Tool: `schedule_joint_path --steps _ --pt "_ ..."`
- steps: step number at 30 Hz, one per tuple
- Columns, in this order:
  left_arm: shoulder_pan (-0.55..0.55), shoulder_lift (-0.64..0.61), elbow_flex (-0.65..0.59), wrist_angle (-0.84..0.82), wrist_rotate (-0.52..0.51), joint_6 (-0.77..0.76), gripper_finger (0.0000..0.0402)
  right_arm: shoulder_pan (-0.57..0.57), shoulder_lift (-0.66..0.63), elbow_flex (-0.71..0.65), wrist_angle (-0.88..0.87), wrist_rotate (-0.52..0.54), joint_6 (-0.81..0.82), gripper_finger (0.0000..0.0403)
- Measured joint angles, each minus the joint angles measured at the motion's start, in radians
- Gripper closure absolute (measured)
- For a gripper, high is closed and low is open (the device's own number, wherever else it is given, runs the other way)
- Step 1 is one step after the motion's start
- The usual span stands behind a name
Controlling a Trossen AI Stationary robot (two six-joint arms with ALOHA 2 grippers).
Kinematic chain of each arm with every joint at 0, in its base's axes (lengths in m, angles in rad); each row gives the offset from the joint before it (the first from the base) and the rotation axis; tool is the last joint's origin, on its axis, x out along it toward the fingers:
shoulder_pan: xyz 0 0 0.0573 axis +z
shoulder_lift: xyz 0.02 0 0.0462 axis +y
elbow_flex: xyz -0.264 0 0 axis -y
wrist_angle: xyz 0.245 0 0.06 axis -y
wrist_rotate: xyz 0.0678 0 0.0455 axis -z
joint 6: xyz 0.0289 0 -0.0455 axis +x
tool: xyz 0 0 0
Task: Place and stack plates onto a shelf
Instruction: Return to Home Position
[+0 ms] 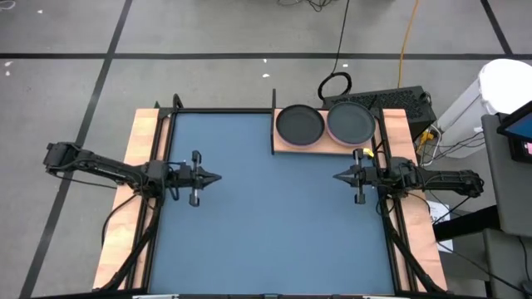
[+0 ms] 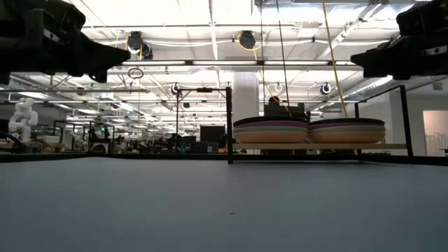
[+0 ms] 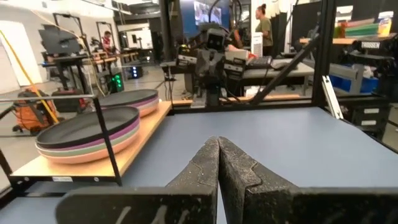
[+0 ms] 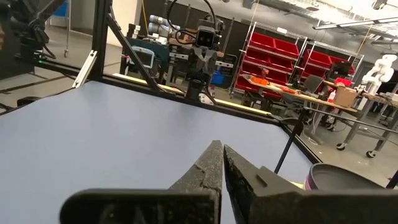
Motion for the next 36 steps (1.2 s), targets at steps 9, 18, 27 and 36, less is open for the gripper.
schedule_joint_path --steps 9,18,27,36 --pt "0.023 -0.151 0.0 -0.17 0.061 -0.021 0.0398 0.0 0.0 0.0 0.005 0.0 0.0 0.0403" --pt "0.022 -0.286 0.0 -0.348 0.06 -0.036 0.0398 0.0 0.0 0.0 0.005 0.0 0.0 0.0403" --pt "0.022 -0.387 0.0 -0.465 0.057 -0.037 0.0398 0.0 0.0 0.0 0.005 0.0 0.0 0.0403" --pt "0.022 -0.47 0.0 -0.582 0.055 -0.041 0.0398 0.0 0.0 0.0 0.005 0.0 0.0 0.0403"
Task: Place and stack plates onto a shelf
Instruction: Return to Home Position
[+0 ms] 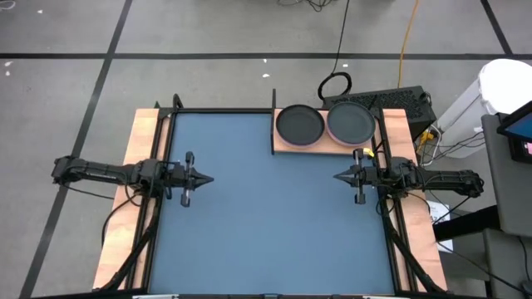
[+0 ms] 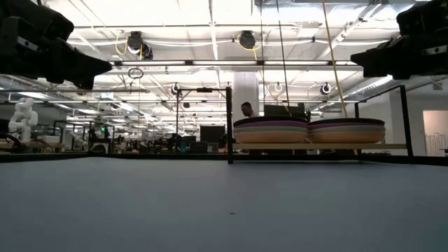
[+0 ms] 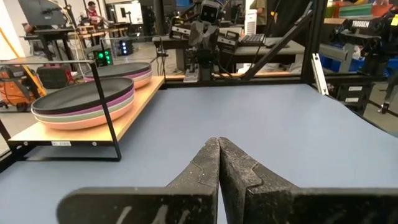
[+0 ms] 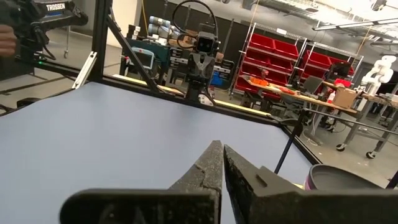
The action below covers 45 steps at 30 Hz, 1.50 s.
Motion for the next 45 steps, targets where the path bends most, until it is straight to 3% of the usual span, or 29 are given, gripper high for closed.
schedule_joint_path --steps 16,38,45 --pt "-0.001 -0.144 0.001 -0.169 -0.008 -0.007 0.0398 0.0 0.0 0.0 0.0 0.0 0.0 0.0403" --pt "-0.001 -0.175 0.001 -0.163 -0.009 0.041 0.0398 0.0 0.0 0.0 0.0 0.0 0.0 0.0403" --pt "-0.001 -0.26 0.0 -0.167 -0.012 0.074 0.0398 0.0 0.0 0.0 0.0 0.0 0.0 0.0403"
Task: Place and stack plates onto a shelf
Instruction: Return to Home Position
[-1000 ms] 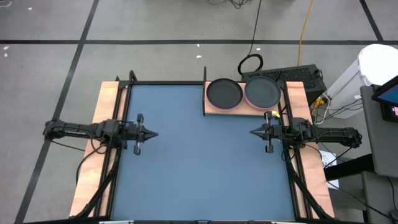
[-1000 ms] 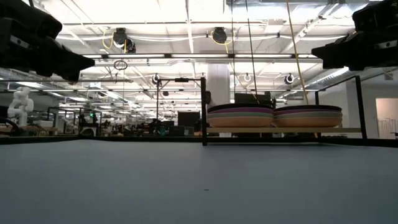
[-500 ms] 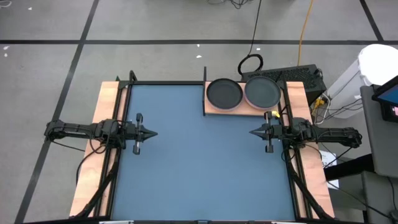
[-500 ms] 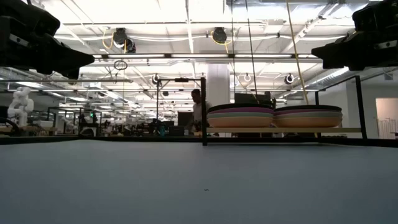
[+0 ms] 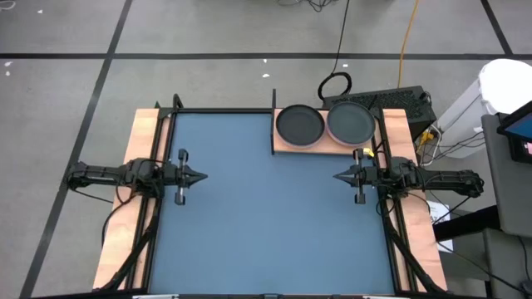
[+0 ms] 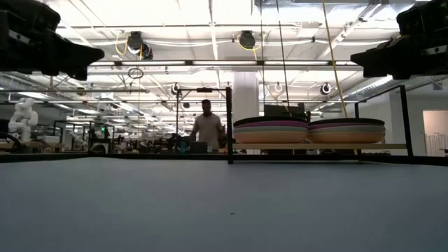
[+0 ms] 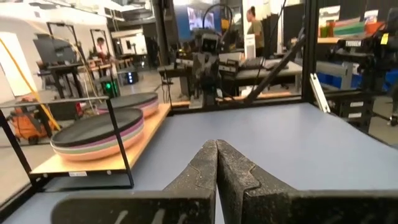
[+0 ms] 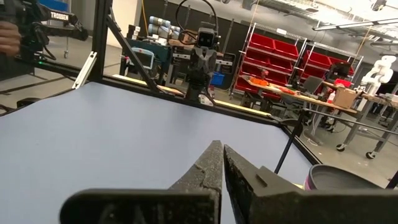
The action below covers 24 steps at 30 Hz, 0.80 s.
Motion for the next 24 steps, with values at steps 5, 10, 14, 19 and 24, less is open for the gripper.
schedule_joint_path --steps 5,10,14,19,24 --pt "0.0 0.003 0.001 -0.006 0.0 0.003 0.0398 0.0 0.0 0.0 0.0 0.001 0.0 0.0403" --pt "0.0 0.006 0.001 -0.008 0.0 -0.007 0.0398 0.0 0.0 0.0 0.0 0.011 0.0 0.0403" --pt "0.0 0.007 0.001 -0.009 0.0 -0.037 0.0398 0.0 0.0 0.0 0.0 0.011 0.0 0.0403" --pt "0.0 0.007 0.001 -0.009 0.001 -0.029 0.0398 0.0 0.0 0.0 0.0 0.011 0.0 0.0403" --pt "0.0 0.007 0.0 0.005 0.0 -0.025 0.0398 0.0 0.0 0.0 0.0 0.011 0.0 0.0403"
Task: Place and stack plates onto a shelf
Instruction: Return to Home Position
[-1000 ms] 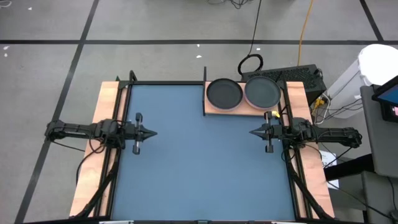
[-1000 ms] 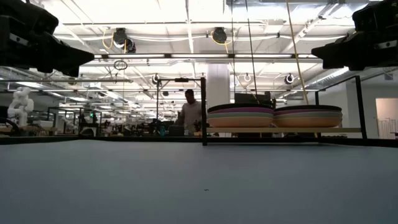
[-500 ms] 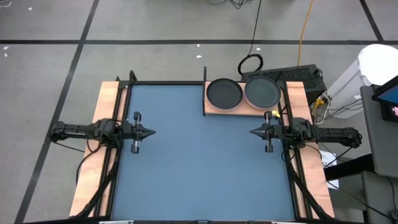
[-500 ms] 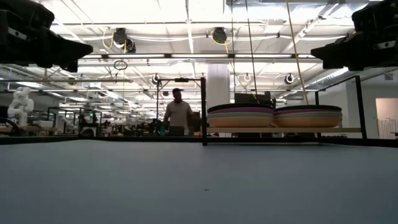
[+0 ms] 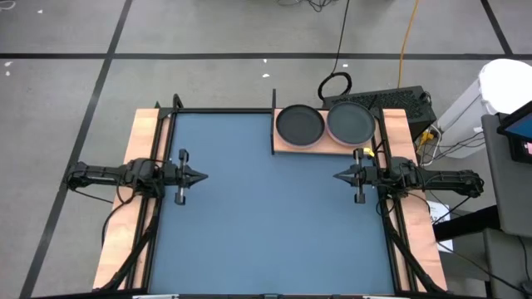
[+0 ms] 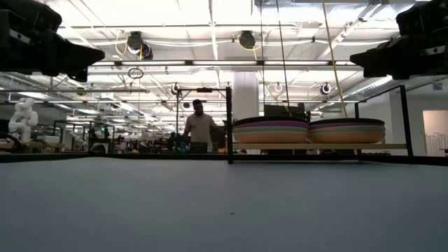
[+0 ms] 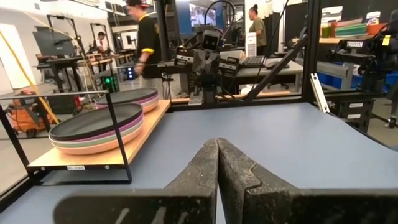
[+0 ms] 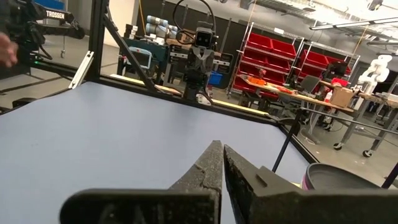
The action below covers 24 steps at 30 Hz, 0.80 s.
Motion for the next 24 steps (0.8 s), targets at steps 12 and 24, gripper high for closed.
schedule_joint_path --steps 12,24 --pt "0.0 0.0 -0.001 0.021 -0.001 0.003 0.0398 0.0 0.0 0.0 0.0 0.0 0.0 0.0403" --pt "0.0 0.0 -0.001 0.022 0.0 0.003 0.0398 0.0 0.0 0.0 0.0 0.0 0.0 0.0403"
